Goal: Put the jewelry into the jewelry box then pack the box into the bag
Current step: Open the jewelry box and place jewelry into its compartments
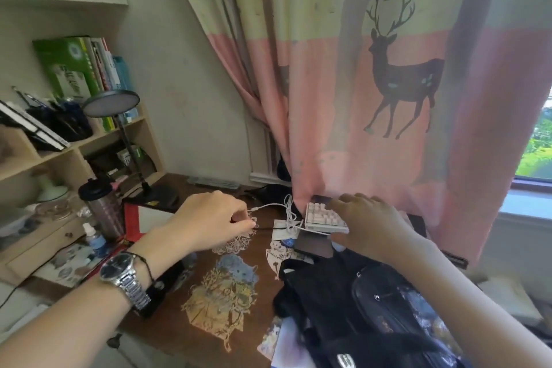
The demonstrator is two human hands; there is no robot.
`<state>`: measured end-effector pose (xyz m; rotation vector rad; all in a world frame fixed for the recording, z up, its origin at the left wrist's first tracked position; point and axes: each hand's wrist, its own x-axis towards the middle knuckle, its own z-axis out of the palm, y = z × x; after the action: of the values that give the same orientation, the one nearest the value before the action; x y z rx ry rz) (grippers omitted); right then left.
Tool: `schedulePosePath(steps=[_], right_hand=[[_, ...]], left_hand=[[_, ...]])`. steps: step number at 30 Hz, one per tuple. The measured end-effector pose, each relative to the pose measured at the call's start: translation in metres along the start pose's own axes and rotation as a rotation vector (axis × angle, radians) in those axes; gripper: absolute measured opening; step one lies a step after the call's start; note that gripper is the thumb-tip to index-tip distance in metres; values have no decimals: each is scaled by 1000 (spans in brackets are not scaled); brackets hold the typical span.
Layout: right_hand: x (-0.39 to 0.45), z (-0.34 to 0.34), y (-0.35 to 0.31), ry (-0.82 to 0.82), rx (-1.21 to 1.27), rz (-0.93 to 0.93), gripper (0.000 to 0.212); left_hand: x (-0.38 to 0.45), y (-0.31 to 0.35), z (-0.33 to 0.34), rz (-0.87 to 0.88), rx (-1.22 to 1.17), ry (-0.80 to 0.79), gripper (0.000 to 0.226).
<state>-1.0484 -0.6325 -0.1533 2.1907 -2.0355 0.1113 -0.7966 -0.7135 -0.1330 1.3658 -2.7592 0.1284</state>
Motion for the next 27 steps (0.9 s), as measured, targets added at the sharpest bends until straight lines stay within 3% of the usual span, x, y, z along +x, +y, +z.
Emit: schedulePosePath(steps=[11,21,27], right_hand=[[91,36,-33,-13,84,-96,43],[174,104,-135,-1,155,77,47],[193,138,-192,-101,115,162,47]], left_hand=[[33,-81,17,-52,8,-113,33],[77,-203,67,196,-56,-119,38],[68,-256,103,295,-156,-176,34]])
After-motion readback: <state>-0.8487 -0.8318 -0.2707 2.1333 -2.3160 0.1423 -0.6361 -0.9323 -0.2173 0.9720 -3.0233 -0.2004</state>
